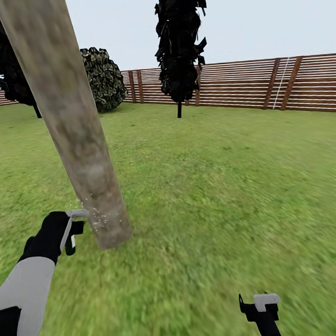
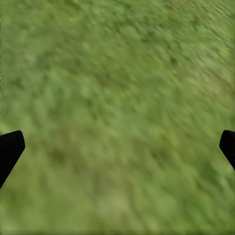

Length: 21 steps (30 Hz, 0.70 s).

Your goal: In the garden, pick up the pesticide atomizer on the floor and spray pesticide onto both trees until each tree trunk is fully covered.

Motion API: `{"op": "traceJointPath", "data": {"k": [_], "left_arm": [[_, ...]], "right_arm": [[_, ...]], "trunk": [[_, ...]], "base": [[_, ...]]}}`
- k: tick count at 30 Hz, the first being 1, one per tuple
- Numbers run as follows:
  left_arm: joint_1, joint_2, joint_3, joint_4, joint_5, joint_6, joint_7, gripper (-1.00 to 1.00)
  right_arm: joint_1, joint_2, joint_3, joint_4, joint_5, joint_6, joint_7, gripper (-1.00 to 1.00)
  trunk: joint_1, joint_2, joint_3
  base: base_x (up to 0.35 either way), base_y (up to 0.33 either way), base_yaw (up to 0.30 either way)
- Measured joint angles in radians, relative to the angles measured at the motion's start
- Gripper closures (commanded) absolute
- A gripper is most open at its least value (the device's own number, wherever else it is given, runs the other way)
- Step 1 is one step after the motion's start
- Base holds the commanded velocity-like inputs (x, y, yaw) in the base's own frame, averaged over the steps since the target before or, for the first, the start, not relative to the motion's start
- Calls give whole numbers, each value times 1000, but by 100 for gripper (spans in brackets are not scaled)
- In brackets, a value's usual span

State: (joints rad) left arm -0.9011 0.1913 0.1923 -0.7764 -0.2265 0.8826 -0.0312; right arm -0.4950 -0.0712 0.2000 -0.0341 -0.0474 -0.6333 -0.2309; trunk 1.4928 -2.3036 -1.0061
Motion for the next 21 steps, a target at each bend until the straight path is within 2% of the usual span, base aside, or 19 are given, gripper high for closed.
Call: {"op": "traceJointPath", "data": {"k": [2, 4, 7, 11, 21], "left_arm": [[2, -1, -5, -3, 7, 1, 2, 100], [-5, -22, -4, -4, 14, 1, 4, 100], [-9, -49, -5, -5, 6, 2, 5, 100], [-3, -43, -6, -7, 3, 1, 2, 100], [3, -53, -8, -6, 3, 0, 6, 100]], "right_arm": [[0, 1, 0, 0, 0, 0, 0, -100], [0, 1, 0, 0, 0, 0, 0, -100], [0, 1, 0, 0, 0, 0, 0, -100], [0, 1, 0, 0, 0, -1, 0, -100], [0, 1, 0, 0, 0, -1, -1, -100]], "trunk": [[0, 0, 0], [0, 0, 0], [0, 0, 0], [0, 0, 0], [0, 0, 0]], "base": [[0, 0, 233], [0, 0, 265], [0, 0, 276], [0, -105, 132], [16, -266, 3]]}}
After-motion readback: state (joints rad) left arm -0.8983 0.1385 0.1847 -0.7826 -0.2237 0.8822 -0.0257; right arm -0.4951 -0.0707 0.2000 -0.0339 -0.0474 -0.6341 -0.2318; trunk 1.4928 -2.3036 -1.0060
